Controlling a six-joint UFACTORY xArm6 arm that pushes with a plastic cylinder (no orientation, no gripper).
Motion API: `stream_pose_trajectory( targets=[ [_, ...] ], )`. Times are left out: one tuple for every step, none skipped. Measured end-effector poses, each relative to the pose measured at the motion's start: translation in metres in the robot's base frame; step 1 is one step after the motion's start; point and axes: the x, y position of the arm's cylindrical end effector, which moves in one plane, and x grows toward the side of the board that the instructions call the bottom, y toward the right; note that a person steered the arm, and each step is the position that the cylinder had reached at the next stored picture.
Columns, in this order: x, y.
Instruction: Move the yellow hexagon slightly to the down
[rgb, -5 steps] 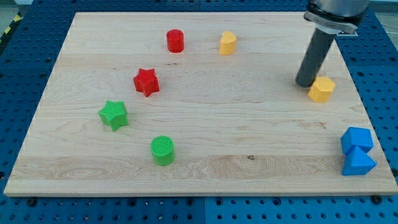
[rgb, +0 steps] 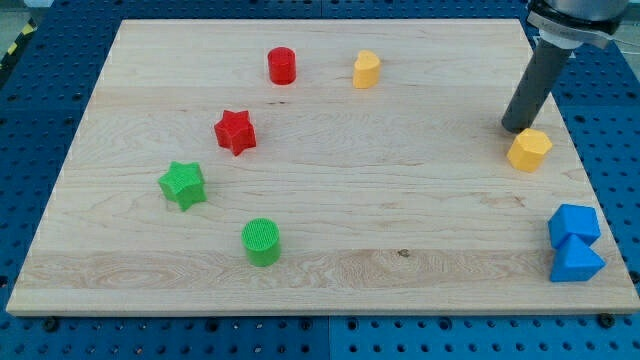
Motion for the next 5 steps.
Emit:
stream_pose_trajectory(
  targets=[
    [0.02, 0.011],
    [0.037, 0.011],
    [0.051, 0.01],
    [0.059, 0.011],
    [0.063, 0.012]
  ],
)
